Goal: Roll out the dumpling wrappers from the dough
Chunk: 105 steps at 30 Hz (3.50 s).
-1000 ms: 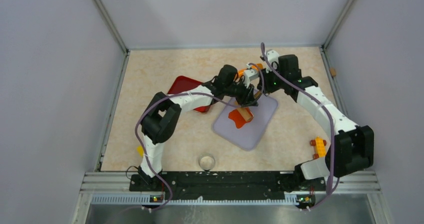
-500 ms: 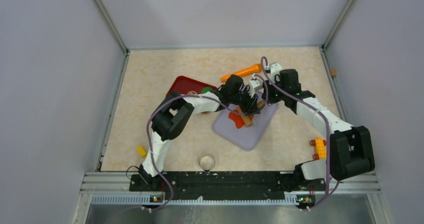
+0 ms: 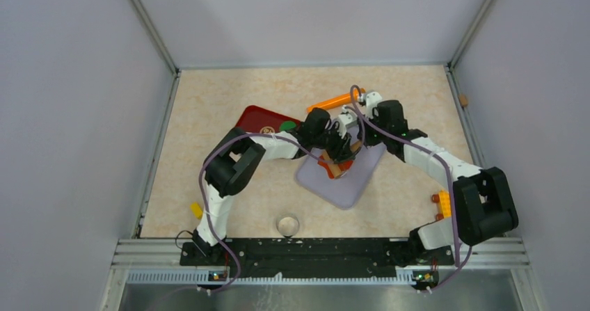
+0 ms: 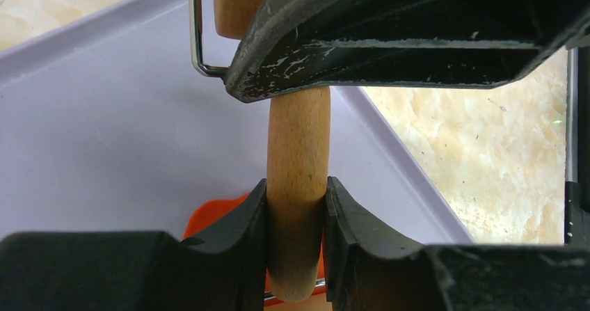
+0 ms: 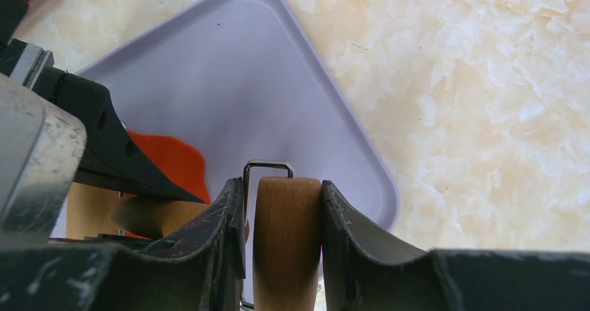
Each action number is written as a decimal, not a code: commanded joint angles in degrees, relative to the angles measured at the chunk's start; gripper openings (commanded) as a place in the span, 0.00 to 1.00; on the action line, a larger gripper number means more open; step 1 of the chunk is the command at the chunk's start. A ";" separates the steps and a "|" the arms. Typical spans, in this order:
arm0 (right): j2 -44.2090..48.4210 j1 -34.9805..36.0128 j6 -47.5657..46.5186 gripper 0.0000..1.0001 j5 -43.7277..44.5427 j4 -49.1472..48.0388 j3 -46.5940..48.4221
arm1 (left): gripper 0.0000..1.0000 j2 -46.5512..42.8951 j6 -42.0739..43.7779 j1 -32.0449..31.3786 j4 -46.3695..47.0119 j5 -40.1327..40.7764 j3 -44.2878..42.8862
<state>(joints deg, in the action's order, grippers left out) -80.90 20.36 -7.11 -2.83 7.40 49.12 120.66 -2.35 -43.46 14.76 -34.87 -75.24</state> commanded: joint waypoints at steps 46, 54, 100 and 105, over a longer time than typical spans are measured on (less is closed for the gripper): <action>4.47 0.73 -3.55 0.00 -13.28 22.15 5.68 | 0.00 -0.20 4.68 -0.66 -4.14 5.95 -6.77; 0.72 2.31 -2.09 0.00 -10.33 19.27 3.35 | 0.00 0.72 3.09 0.54 -2.23 4.29 -2.39; 0.68 2.93 -0.89 0.00 -5.30 22.04 8.70 | 0.00 2.60 2.55 1.53 -1.34 1.81 -6.71; 0.81 2.75 -1.27 0.00 -2.76 22.36 6.82 | 0.00 6.63 -0.20 0.13 2.81 1.35 -7.21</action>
<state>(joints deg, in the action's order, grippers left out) -82.19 20.29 -4.78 -1.93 22.26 58.35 122.83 2.00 -42.41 11.38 -42.54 -79.72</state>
